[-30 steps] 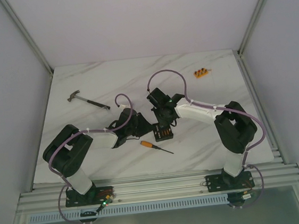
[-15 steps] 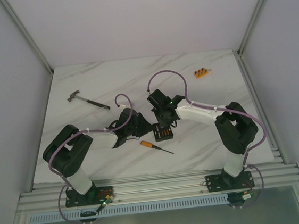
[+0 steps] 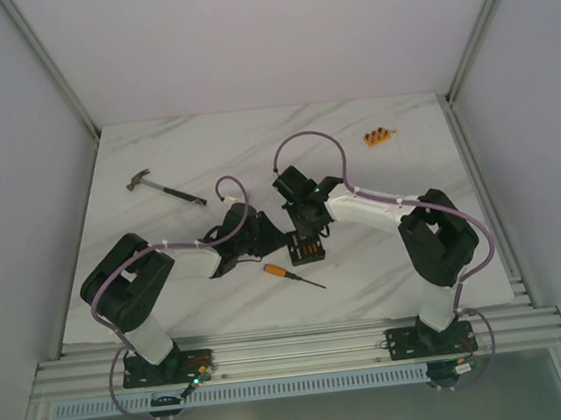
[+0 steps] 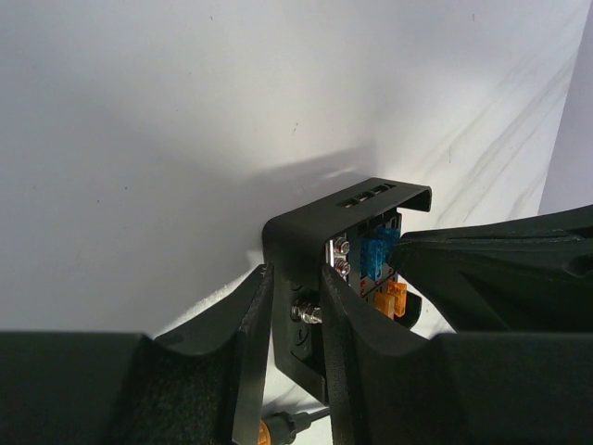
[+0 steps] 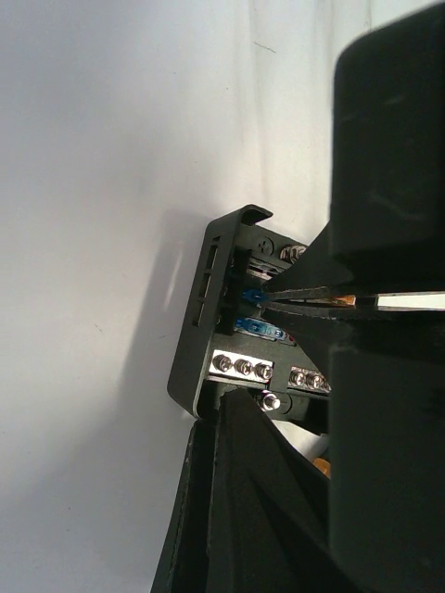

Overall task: Snap on the fuse box
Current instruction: Install the fuse at the fuse box base.

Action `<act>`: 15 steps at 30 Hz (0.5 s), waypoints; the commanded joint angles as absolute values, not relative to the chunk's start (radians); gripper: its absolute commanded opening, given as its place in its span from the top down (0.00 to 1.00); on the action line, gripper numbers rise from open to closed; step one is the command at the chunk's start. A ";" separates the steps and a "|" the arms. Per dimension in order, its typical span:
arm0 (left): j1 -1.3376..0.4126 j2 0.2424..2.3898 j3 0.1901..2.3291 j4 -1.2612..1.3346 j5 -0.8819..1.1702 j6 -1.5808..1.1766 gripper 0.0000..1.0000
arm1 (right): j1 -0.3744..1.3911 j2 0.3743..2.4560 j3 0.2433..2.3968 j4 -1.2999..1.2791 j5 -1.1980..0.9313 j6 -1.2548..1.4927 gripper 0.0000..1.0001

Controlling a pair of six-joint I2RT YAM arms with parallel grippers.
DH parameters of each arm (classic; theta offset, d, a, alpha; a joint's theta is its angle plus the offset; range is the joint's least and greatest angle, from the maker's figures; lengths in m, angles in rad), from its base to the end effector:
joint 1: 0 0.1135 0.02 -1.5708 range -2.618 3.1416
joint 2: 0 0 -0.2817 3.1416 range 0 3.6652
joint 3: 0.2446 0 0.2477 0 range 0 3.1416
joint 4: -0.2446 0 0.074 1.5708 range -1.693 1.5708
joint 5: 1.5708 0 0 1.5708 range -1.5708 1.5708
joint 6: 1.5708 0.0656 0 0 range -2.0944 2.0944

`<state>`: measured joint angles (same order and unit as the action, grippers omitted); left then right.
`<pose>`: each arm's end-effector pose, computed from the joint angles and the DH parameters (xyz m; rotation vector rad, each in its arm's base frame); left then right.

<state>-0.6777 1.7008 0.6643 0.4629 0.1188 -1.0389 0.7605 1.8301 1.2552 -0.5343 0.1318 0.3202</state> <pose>0.2658 -0.2239 0.1410 -0.3486 2.3349 -1.0639 0.2874 0.2615 0.1810 -0.5435 2.6187 0.1719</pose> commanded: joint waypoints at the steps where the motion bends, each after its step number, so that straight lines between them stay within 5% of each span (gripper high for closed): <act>1: -0.683 1.703 0.648 0.453 0.106 -1.050 0.64 | 0.750 2.026 1.143 -0.661 0.178 0.268 1.00; 15: -0.642 1.629 0.596 0.417 0.060 -1.064 0.64 | 0.774 2.014 1.333 -0.612 0.155 0.157 0.96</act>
